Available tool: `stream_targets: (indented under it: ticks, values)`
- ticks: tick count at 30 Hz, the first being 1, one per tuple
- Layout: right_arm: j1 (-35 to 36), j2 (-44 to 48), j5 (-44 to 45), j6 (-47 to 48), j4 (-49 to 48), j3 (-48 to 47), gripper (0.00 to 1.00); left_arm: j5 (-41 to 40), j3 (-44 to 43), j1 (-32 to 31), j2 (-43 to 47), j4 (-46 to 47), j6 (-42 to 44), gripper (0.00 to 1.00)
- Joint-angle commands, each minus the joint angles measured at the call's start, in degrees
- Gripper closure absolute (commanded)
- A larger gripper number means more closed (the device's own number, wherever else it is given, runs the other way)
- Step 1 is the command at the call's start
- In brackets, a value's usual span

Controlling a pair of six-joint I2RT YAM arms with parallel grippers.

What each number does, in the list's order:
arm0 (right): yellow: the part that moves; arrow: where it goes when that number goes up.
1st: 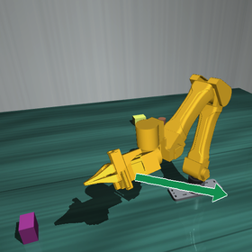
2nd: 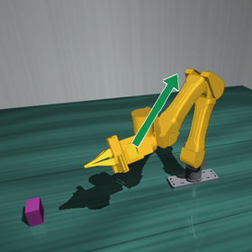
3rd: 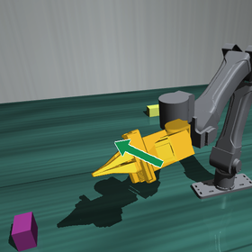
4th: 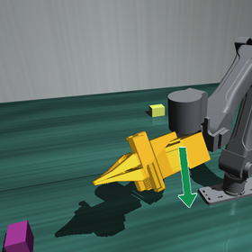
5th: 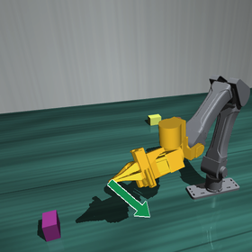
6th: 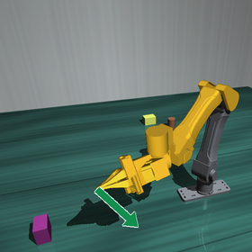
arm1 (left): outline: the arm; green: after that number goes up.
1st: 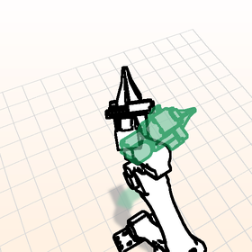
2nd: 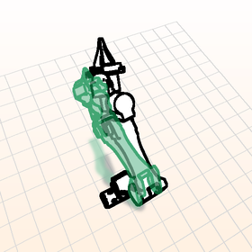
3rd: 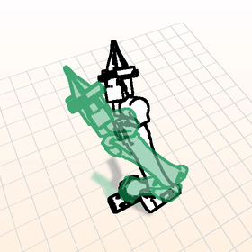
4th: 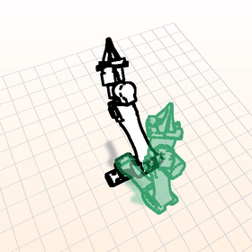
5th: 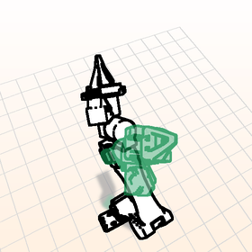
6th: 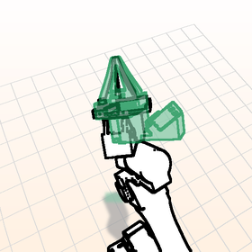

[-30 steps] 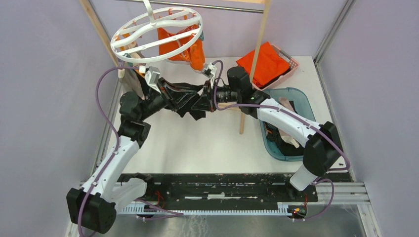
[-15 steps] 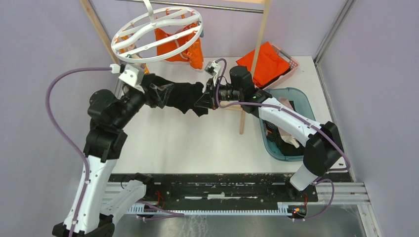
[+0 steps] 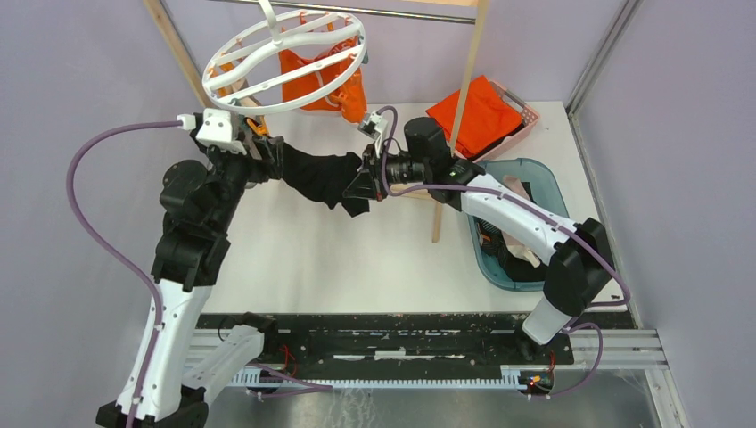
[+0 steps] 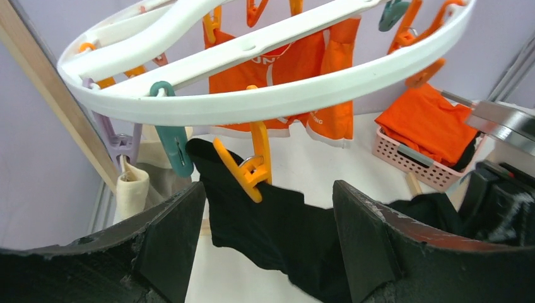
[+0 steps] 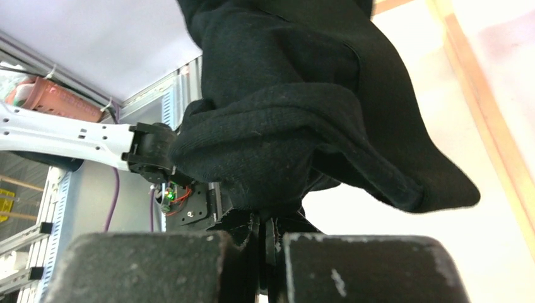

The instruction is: Remove the underwear clipped to the hanger

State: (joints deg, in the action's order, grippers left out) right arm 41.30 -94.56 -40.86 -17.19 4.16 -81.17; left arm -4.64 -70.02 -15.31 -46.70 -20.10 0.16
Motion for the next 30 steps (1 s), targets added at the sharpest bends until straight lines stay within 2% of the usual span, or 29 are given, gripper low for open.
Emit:
stream_targets:
  ticks: [1,13,24,30]
  values:
    - [2.22,-0.28,-2.52,0.74,-0.06,-3.85,0.99,-3.05,0.05,0.35,-1.62,6.91,-3.26,0.19]
    - [5.28,-5.32,-5.8,-0.35,3.03,-9.98,0.99,-7.88,-0.09,0.37,-4.54,11.49,-0.03,0.25]
    - [5.46,-5.98,-5.98,0.26,4.04,-10.5,0.99,-9.5,0.91,0.3,-5.75,15.09,2.24,0.54]
    - [5.45,-5.55,-5.98,0.71,4.31,-10.33,0.99,-8.91,1.04,0.41,-6.78,16.91,2.5,0.61]
